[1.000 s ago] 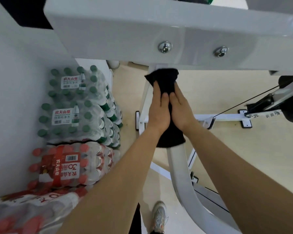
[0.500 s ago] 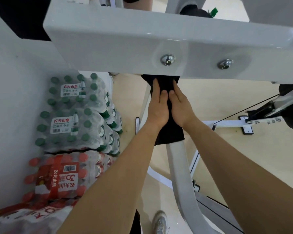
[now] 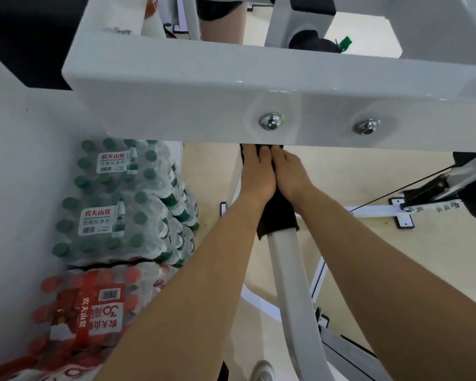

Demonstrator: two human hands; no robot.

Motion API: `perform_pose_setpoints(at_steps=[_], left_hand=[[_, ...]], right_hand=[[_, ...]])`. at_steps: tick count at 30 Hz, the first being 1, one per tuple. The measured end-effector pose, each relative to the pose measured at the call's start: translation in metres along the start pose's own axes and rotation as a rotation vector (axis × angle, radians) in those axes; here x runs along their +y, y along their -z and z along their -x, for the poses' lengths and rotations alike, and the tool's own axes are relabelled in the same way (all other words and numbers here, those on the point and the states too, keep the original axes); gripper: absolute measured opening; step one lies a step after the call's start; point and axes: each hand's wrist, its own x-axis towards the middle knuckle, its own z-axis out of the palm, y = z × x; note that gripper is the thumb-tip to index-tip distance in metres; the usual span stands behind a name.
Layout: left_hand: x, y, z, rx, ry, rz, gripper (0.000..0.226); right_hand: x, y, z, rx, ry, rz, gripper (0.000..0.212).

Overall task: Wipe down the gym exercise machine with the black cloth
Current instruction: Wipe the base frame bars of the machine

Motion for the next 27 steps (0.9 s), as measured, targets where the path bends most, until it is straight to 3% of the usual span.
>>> perform_pose_setpoints(at_steps=[4, 12, 22, 27], left_hand=[[0.004, -0.001, -0.02, 0.008, 0.036, 0.049, 0.039], [-0.025, 0.002, 0.062, -0.041, 0.03, 0.009, 0.061], [-0.072, 0.003, 0.232, -0.035, 0.045, 0.01, 0.052], [-0.059, 0.001, 0.216, -0.037, 0.068, -0.02, 0.053]], right_hand=[[-0.003, -0.002, -0.019, -0.005, -0.084, -0.038, 0.044], [0.027, 0.006, 0.061, -0.038, 0.067, -0.036, 0.038], [0.095, 0.036, 0.206, -0.24, 0.061, 0.087, 0.033], [0.083, 0.029, 0.196, -0.171, 0.078, 0.08, 0.038]])
